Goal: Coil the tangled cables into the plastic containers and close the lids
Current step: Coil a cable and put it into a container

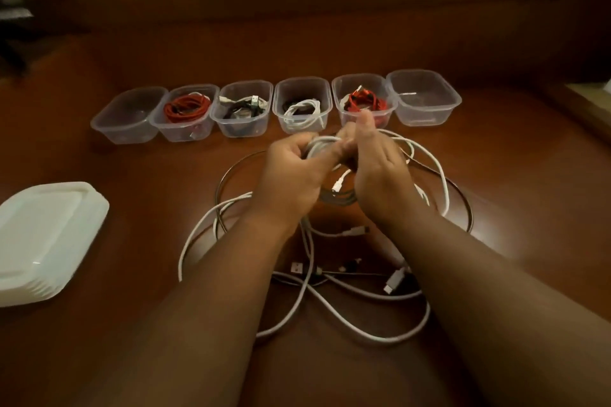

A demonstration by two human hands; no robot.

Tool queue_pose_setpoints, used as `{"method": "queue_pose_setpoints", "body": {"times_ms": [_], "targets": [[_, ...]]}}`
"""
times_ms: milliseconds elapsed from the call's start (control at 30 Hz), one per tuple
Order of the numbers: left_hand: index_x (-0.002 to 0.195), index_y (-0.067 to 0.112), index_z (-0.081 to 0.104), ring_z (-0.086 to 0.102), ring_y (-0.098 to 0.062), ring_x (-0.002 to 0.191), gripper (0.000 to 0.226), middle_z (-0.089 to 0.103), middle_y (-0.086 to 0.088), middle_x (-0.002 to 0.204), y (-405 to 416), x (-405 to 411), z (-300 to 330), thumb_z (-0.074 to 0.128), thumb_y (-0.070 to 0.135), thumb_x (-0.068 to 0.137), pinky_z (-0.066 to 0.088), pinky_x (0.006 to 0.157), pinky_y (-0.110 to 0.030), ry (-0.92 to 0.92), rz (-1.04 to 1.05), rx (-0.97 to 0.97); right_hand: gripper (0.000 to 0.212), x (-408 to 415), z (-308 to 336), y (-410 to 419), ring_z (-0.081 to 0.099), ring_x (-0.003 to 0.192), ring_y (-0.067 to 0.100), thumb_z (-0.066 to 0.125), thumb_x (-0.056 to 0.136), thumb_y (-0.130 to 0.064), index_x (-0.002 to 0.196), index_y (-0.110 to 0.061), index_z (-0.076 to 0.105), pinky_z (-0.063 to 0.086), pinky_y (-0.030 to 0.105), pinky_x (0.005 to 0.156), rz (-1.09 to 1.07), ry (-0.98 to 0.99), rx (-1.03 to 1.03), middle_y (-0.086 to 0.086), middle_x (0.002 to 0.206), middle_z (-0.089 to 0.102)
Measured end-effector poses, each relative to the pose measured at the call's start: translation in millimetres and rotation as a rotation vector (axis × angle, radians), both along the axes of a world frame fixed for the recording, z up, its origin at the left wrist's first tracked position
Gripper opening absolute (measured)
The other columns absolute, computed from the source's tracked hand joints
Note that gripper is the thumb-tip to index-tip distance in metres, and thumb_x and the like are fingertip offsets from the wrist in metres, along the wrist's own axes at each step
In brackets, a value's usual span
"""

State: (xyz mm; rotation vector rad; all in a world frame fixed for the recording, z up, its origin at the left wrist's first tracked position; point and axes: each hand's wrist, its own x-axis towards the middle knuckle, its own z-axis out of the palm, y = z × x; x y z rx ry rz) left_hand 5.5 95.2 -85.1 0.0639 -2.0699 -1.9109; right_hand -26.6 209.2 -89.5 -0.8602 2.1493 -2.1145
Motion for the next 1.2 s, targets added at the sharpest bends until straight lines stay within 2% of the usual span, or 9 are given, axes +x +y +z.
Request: {"method": "queue_pose_setpoints", "body": {"times_ms": [100,200,333,500,600,733,967,1033,1200], "targets": [[0.067,0.02,0.073,0.055,-0.025,0.069,0.024,0.065,0.0,0.065,-8.5,-5.7,-2.7,0.075,0.044,0.073,0.047,0.064,-0.036,-0.06,-0.016,0.14,0.045,-11.4,-6.8,-4.1,0.064,0.088,0.009,0.026,0.105,-0.036,0.09,-0.017,0.064,0.053,0.035,0.082,-0.047,0.213,0.183,-0.002,0.088,0.066],[0.08,0.018,0.077,0.053,-0.032,0.089,0.024,0.064,-0.014,0.086,-16.6,-11.5,-6.9,0.079,0.041,0.076,0.047,0.084,-0.052,-0.118,-0.033,0.274,0.024,-19.9,-7.8,-0.9,0.054,0.081,-0.003,0.03,0.104,-0.034,0.097,-0.027,0.052,0.043,0.015,0.071,0.004,0.366,0.379,-0.015,0.086,0.055],[0.099,0.007,0.071,0.067,-0.032,0.094,0.045,0.069,-0.017,0.096,-17.0,-10.1,-7.6,0.081,0.043,0.073,0.052,0.091,-0.049,-0.218,-0.091,0.361,0.021,-25.1,-8.1,6.0,0.054,0.079,-0.009,0.032,0.101,-0.043,0.105,-0.032,0.049,0.037,0.008,0.064,0.08,0.378,0.471,-0.019,0.084,0.054],[0.087,0.004,0.067,0.059,-0.035,0.079,0.056,0.059,-0.026,0.084,-9.1,-6.5,-1.0,0.059,0.059,0.085,0.052,0.081,-0.046,-0.173,-0.055,0.121,0.026,-22.3,-9.7,9.8,0.049,0.061,0.001,0.032,0.099,-0.041,0.082,-0.031,0.049,0.038,0.02,0.058,0.026,0.326,0.379,-0.012,0.069,0.049],[0.103,-0.004,0.059,0.058,-0.026,0.085,0.058,0.058,-0.03,0.097,-7.4,-7.8,-5.5,0.036,0.049,0.099,0.048,0.084,-0.041,0.018,-0.015,0.001,0.032,-21.3,-10.9,10.0,0.041,0.053,0.002,0.031,0.102,-0.038,0.077,-0.026,0.047,0.035,0.026,0.056,-0.034,0.171,0.27,-0.01,0.063,0.044],[0.109,0.012,0.055,0.057,-0.011,0.087,0.024,0.061,-0.011,0.1,-5.1,-5.8,-9.6,0.033,0.018,0.104,0.045,0.076,-0.017,0.188,0.005,-0.158,0.033,-16.6,-8.6,8.5,0.04,0.052,0.002,0.032,0.106,-0.032,0.078,-0.025,0.047,0.036,0.027,0.053,-0.074,0.069,0.129,-0.012,0.058,0.045],[0.108,0.007,0.064,0.054,-0.008,0.095,0.045,0.059,-0.015,0.109,-9.1,-8.7,-19.9,0.027,0.032,0.108,0.039,0.086,-0.007,0.342,0.155,-0.492,0.034,-16.9,-5.4,11.0,0.039,0.056,0.009,0.031,0.106,-0.036,0.08,-0.027,0.051,0.037,0.032,0.055,0.065,-0.117,0.002,-0.009,0.063,0.043],[0.099,0.013,0.066,0.054,-0.01,0.087,0.041,0.055,-0.007,0.101,-5.7,-6.9,-16.5,0.036,0.041,0.103,0.045,0.075,-0.017,0.276,0.11,-0.452,0.034,-17.7,-4.5,12.1,0.039,0.056,0.009,0.031,0.107,-0.033,0.081,-0.024,0.05,0.038,0.03,0.054,0.063,-0.074,0.001,-0.009,0.063,0.043],[0.101,0.026,0.072,0.07,-0.011,0.091,0.021,0.075,0.002,0.094,-2.6,-3.5,-5.3,0.052,0.02,0.102,0.056,0.084,-0.034,0.009,-0.033,-0.106,0.029,-22.2,-9.4,11.8,0.045,0.06,0.004,0.033,0.106,-0.033,0.085,-0.026,0.051,0.04,0.03,0.058,-0.055,0.078,0.135,-0.011,0.068,0.049]]}}
